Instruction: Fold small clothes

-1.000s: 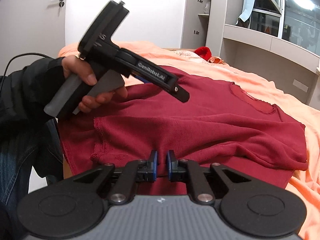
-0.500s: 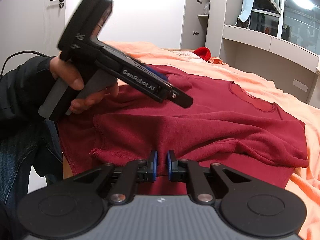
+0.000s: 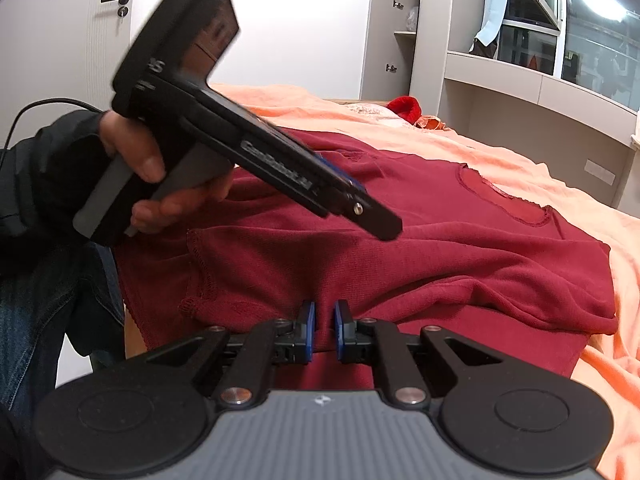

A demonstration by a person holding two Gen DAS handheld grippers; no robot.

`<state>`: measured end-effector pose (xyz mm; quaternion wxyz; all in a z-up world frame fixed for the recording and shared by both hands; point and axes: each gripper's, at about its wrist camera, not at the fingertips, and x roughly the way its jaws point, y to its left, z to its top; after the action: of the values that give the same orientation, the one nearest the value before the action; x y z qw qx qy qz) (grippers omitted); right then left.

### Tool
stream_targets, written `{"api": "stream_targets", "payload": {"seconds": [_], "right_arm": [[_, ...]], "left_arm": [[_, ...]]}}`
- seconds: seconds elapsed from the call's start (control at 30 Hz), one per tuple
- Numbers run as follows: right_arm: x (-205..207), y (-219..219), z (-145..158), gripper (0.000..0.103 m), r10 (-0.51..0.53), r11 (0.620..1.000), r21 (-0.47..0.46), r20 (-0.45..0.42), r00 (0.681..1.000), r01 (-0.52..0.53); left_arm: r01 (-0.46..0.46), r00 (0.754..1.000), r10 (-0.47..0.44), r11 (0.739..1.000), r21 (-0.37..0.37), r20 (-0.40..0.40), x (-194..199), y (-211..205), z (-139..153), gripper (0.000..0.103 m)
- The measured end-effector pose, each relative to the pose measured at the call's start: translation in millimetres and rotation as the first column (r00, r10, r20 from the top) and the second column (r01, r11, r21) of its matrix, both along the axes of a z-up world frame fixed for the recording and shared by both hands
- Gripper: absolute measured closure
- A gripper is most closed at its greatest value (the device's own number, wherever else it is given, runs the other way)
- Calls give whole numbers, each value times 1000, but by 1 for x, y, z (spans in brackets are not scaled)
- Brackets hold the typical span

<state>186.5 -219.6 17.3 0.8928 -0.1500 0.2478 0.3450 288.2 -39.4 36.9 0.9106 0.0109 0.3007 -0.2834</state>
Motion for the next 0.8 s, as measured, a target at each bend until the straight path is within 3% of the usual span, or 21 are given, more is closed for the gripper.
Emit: {"api": "stream_targets", "payload": {"seconds": [0.17,0.23,0.27,0.37,0.57,0.67,0.8], "right_arm": [[-2,0,0,92,-1,1000,-1,5,1000,1],[-3,1,0,92,-3,1000,-1,12,1000,3],[-4,1,0,92,-2,1000,-3,20,1000,3],[-8,1,2,94,2,1000,-1,40,999,-2],[-14,-3,12,103,26,999,29,58,998,-28],[-17,3,9,103,64,998,6,52,997,-64],[-12,-1,6,98,12,1000,-7,64,998,-12]], "left_arm": [[23,997,-25,999,-26,-75,7,-2,-11,69],[25,994,-29,999,-37,-107,9,-2,-15,94],[16,993,-21,999,-40,-116,9,-2,-16,101],[-41,992,34,998,-55,-124,10,4,-13,102],[-164,985,162,986,-29,-66,12,17,-4,102],[-207,978,208,978,39,-18,15,18,-4,102],[-201,976,205,977,66,-66,22,19,-13,102]]}}
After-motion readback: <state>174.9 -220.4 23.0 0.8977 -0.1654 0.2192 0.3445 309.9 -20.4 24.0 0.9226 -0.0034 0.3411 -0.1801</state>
